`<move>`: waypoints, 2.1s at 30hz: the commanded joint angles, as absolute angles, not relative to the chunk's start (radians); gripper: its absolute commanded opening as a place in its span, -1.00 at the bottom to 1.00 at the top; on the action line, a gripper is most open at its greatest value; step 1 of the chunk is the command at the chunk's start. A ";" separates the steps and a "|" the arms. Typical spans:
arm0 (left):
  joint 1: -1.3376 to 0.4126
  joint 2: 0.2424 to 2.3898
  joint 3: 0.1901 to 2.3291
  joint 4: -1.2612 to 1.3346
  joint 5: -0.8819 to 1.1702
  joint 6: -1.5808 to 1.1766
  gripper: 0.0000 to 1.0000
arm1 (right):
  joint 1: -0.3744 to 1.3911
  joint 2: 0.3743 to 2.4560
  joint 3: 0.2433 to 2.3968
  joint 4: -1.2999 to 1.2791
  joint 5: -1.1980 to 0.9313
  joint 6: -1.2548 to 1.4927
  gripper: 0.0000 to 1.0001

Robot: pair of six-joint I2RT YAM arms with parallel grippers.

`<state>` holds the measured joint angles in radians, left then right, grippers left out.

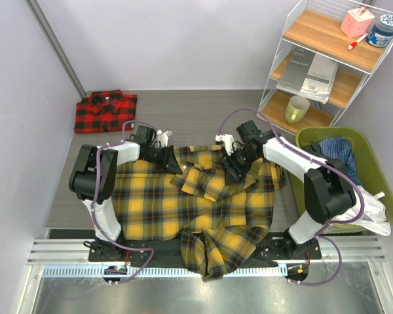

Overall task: Fold and stack the long sleeve shirts
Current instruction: Fold the shirt

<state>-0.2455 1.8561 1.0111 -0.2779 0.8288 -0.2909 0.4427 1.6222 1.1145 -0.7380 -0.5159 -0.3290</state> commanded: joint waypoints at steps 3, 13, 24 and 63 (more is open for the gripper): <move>-0.264 1.849 1.109 -0.340 0.861 -0.253 -0.94 | 0.391 1.545 1.173 -0.729 -0.540 -0.327 0.17; -0.446 1.516 1.394 -0.885 0.861 0.210 -1.00 | 0.241 1.526 1.328 -0.680 -0.551 -0.227 0.34; -0.977 1.457 1.805 -1.177 0.715 0.440 -1.00 | 0.232 1.572 1.264 -0.588 -0.667 -0.160 0.06; -0.949 1.273 1.540 -0.815 0.649 0.234 -1.00 | 0.517 1.681 1.124 -0.617 -0.746 -0.216 0.08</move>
<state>-1.0470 1.2972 1.5684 -1.0756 0.6689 0.3668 0.5034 1.6100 1.1252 -0.6521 -0.7284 -0.2260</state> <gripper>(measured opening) 0.008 0.532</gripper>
